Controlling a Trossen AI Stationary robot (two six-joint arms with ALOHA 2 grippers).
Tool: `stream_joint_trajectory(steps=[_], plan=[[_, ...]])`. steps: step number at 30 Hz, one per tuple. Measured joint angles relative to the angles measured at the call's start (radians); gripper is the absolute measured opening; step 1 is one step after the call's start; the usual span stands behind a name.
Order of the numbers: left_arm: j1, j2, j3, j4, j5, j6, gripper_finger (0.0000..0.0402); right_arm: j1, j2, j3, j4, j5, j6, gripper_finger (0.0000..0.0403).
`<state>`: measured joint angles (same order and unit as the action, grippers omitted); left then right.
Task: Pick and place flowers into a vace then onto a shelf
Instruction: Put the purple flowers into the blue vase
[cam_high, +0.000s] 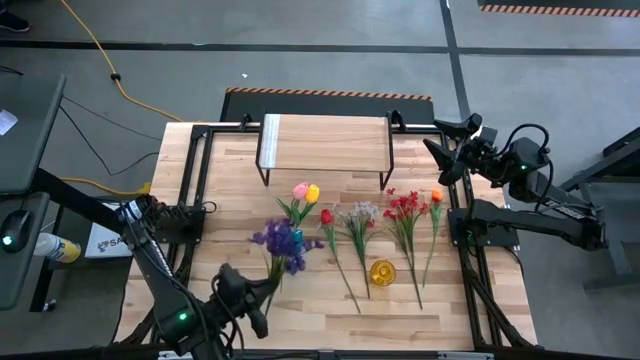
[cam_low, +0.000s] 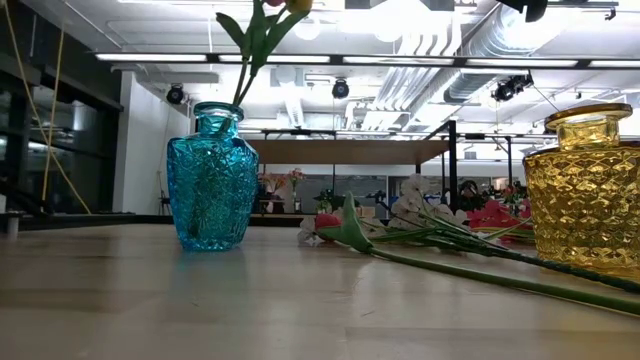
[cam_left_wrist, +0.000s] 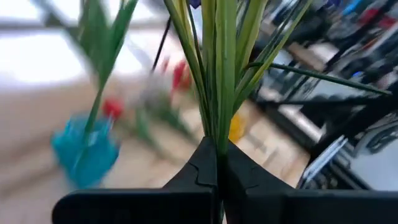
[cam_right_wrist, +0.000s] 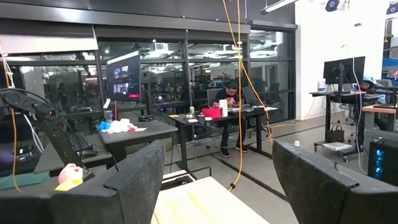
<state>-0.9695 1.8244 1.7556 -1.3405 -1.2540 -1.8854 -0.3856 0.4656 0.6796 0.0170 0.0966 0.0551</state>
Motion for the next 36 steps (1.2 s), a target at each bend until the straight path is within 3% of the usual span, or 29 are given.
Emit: stream_joint_trajectory(steps=[5,8,15,36], plan=[[0.0,0.0,0.0,0.01,-0.227,0.166,0.0033,0.0,0.0,0.0,0.001,0.0,0.018,0.0287],[0.0,0.0,0.0,0.006,-0.311,0.259,0.0033,0.0,0.0,0.0,0.002,0.0,0.024,0.0287],[0.058,0.0,0.0,-0.011,-0.32,0.397,0.0033,0.0,0.0,0.0,0.002,0.0,0.024,0.0287],[0.219,-0.048,-0.002,-0.204,-0.313,0.388,0.0033,0.0,0.0,0.0,0.002,0.001,0.023,0.0287]])
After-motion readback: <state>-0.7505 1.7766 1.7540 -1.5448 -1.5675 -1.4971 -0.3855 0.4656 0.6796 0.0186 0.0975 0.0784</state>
